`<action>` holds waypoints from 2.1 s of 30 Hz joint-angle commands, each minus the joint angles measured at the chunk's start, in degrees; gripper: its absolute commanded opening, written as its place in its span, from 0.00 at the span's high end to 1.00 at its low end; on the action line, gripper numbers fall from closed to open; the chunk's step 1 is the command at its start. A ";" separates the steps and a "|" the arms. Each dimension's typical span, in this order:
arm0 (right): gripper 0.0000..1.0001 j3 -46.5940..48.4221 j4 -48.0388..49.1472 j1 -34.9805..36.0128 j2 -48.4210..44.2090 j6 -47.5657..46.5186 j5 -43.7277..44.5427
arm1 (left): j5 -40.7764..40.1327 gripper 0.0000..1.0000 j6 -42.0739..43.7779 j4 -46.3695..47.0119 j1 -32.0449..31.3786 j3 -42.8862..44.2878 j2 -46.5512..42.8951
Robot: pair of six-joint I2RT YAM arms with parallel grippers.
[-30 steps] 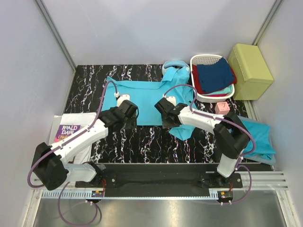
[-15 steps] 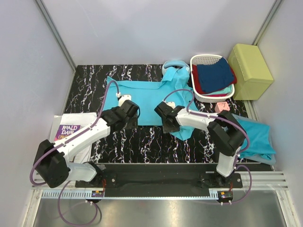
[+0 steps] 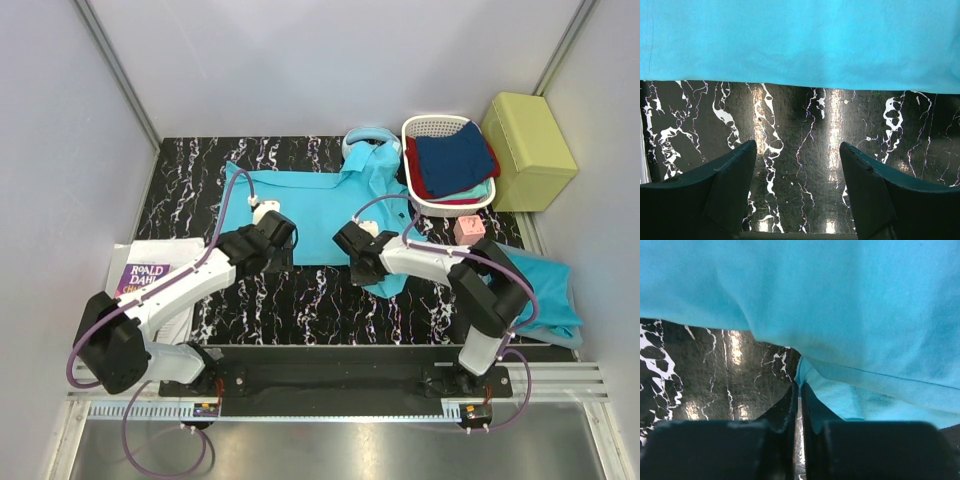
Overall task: Fold and stack the t-shirts
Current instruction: Flatten out the tshirt
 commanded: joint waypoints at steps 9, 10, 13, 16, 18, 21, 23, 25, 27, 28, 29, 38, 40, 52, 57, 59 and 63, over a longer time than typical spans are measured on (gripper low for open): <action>1.00 -4.43 -19.58 7.32 -15.98 8.54 4.11 | 0.83 0.27 1.10 1.95 -0.21 1.25 -1.48; 1.00 -4.61 -23.16 7.59 -17.59 10.38 3.93 | 0.92 0.27 1.10 1.95 -0.21 1.25 -1.48; 1.00 -4.70 -29.85 8.64 -22.95 13.46 3.93 | 1.35 0.27 1.01 2.39 -0.21 1.16 -0.96; 1.00 -4.52 -35.04 9.26 -26.73 15.92 4.02 | 2.06 0.27 1.01 3.00 -0.21 1.43 -0.43; 1.00 -4.78 -37.17 9.70 -28.75 17.07 3.85 | 2.32 0.27 1.01 3.27 -0.21 1.51 -0.34; 1.00 -5.84 -40.33 10.84 -30.60 18.74 2.88 | 2.59 0.27 1.10 3.36 -0.21 1.52 0.01; 1.00 -6.71 -42.44 12.32 -31.66 20.50 2.26 | 2.59 0.27 1.10 3.45 -0.21 1.52 0.01; 1.00 -7.16 -43.41 13.39 -33.07 21.90 1.91 | 2.59 0.27 1.10 3.62 -0.21 1.43 -0.07; 1.00 -7.86 -43.77 14.36 -33.33 22.52 1.82 | 2.67 0.27 1.01 3.71 -0.21 1.25 0.10; 1.00 -8.38 -44.03 14.53 -33.16 22.78 1.21 | 2.93 0.28 1.01 3.62 -0.21 1.16 0.19; 1.00 -9.35 -44.12 14.79 -33.16 23.14 -0.36 | 3.02 0.27 1.01 3.71 -0.21 1.16 0.19; 1.00 -10.34 -46.76 20.60 -34.40 27.45 -2.14 | 2.85 0.27 0.31 3.62 -0.29 0.55 -0.16; 0.85 -5.35 -46.93 20.60 -32.99 25.52 1.27 | 2.59 0.28 0.13 3.53 -0.38 0.72 -0.34; 0.33 27.82 -30.08 10.77 -11.90 2.06 12.76 | -1.81 0.24 3.91 2.57 1.46 7.14 -0.87; 0.36 31.33 -20.84 0.49 -2.77 -5.05 6.31 | 1.00 0.24 4.35 2.57 7.52 7.93 -0.43; 0.43 34.41 -20.22 -1.10 2.23 -6.56 4.99 | 1.18 0.24 4.00 2.65 8.67 7.58 -0.95; 0.58 38.98 -18.11 -3.83 10.59 -10.16 2.97 | 1.35 0.24 3.03 2.65 8.67 5.91 -2.97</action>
